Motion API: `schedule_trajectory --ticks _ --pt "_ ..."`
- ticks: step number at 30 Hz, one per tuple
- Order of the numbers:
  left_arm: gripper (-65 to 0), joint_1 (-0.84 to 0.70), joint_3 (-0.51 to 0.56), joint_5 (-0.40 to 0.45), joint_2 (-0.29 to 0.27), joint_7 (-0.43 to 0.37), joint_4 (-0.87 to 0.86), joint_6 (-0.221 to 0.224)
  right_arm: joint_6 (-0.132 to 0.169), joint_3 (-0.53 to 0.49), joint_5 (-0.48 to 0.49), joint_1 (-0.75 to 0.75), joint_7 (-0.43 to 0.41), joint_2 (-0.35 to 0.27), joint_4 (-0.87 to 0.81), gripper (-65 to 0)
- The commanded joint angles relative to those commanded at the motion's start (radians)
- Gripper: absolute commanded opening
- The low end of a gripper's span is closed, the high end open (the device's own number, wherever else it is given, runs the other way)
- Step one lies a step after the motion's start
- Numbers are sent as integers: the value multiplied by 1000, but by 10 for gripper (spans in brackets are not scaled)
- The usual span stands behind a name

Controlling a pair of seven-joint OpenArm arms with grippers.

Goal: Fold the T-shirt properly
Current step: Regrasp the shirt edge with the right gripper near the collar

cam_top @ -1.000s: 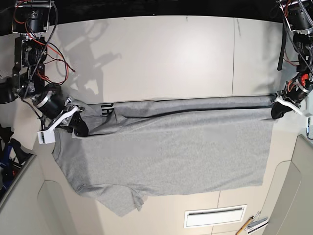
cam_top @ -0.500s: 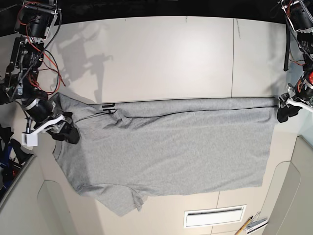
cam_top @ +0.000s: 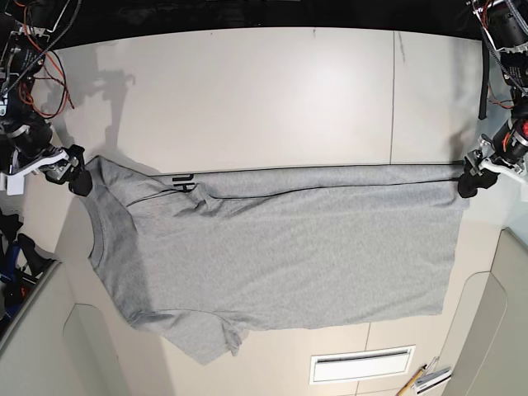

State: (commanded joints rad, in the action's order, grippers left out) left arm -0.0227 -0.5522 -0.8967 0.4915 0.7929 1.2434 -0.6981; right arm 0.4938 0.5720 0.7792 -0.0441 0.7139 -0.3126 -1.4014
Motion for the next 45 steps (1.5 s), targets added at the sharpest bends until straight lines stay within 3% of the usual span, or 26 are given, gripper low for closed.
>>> schedule_trajectory --ticks 5,17,25,29,31,34,36,39,41,45 --pt "-169 -29 0 64 -27 -21 0 0 0 0 7 -29 0 24 1 -192" --pt "-171 -44 0 73 -95 -59 0 0 -8 -109 -17 5 -63 129 4 -194" --pt "-171 -44 0 106 -95 -71 0 0 -15 -111 -50 32 -63 132 8 -202" --pt "-171 -44 0 105 -95 -71 0 0 -15 -111 -138 32 -67 132 8 -211" --pt "-171 -44 0 105 -95 -71 0 0 -15 -111 -166 32 -67 132 8 -296" --pt "-171 -44 0 105 -95 -71 0 0 -15 -109 -173 30 -67 127 8 -512" --pt "-171 -44 0 105 -95 -72 0 0 -15 -109 -169 30 -67 117 8 -589" --pt "-171 -44 0 105 -95 -72 0 0 16 -109 -156 31 -84 97 7 -646" --pt "-171 -44 0 105 -95 -72 0 0 30 -109 -127 37 -85 86 7 -650" --pt "-171 -44 0 105 -95 -72 0 0 31 -110 -129 66 -85 74 7 -650"
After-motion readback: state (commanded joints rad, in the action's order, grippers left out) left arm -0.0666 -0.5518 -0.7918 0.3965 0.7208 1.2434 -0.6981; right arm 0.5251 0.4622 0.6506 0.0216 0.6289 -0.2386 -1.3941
